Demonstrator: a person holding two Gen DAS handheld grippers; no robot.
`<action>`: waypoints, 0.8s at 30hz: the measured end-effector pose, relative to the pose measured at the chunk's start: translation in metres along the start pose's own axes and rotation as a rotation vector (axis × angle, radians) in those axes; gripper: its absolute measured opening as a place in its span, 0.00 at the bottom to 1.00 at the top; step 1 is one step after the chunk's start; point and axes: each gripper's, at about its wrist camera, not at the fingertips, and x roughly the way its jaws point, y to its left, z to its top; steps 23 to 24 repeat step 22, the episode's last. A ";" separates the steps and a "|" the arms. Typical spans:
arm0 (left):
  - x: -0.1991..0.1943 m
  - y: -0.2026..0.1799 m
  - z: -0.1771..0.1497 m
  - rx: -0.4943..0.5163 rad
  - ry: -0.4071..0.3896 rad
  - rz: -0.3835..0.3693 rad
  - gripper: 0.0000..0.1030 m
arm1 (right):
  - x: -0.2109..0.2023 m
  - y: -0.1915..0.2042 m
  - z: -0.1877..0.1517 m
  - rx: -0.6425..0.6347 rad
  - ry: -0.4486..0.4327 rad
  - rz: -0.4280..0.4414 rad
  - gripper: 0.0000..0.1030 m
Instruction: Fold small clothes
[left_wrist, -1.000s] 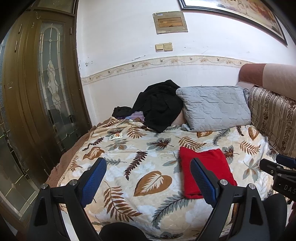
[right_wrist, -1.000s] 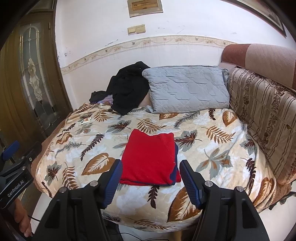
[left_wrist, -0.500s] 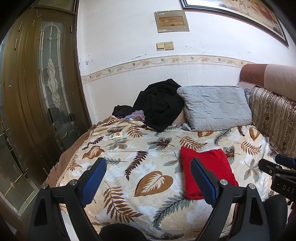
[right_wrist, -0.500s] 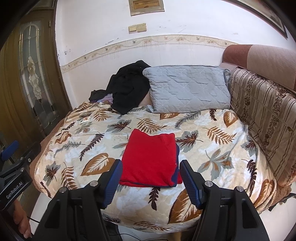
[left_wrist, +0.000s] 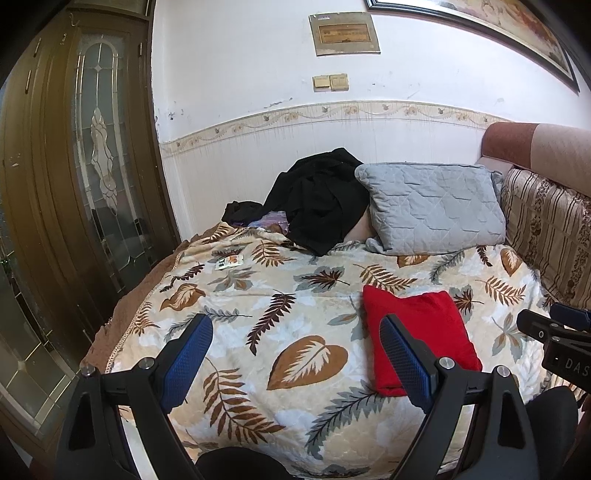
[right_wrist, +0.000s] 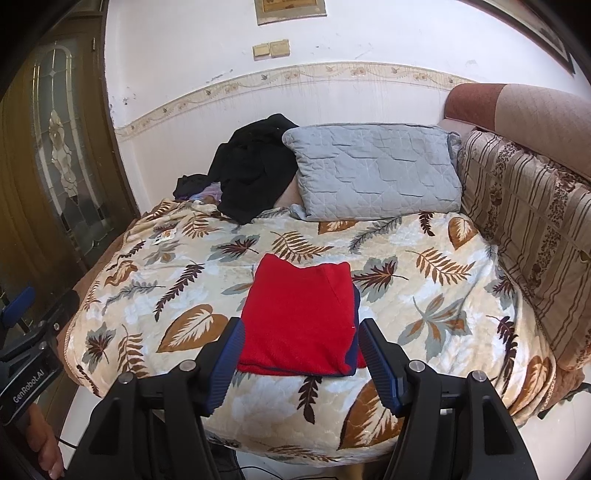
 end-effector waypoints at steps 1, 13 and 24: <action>0.001 0.000 -0.001 0.001 0.002 -0.001 0.89 | 0.002 0.000 0.000 0.000 0.001 0.000 0.66; 0.030 0.003 -0.004 -0.009 0.037 -0.001 0.89 | 0.030 0.006 0.008 -0.017 0.029 -0.012 0.66; 0.062 -0.004 0.004 0.002 0.043 -0.027 0.89 | 0.066 0.001 0.021 -0.027 0.059 -0.008 0.66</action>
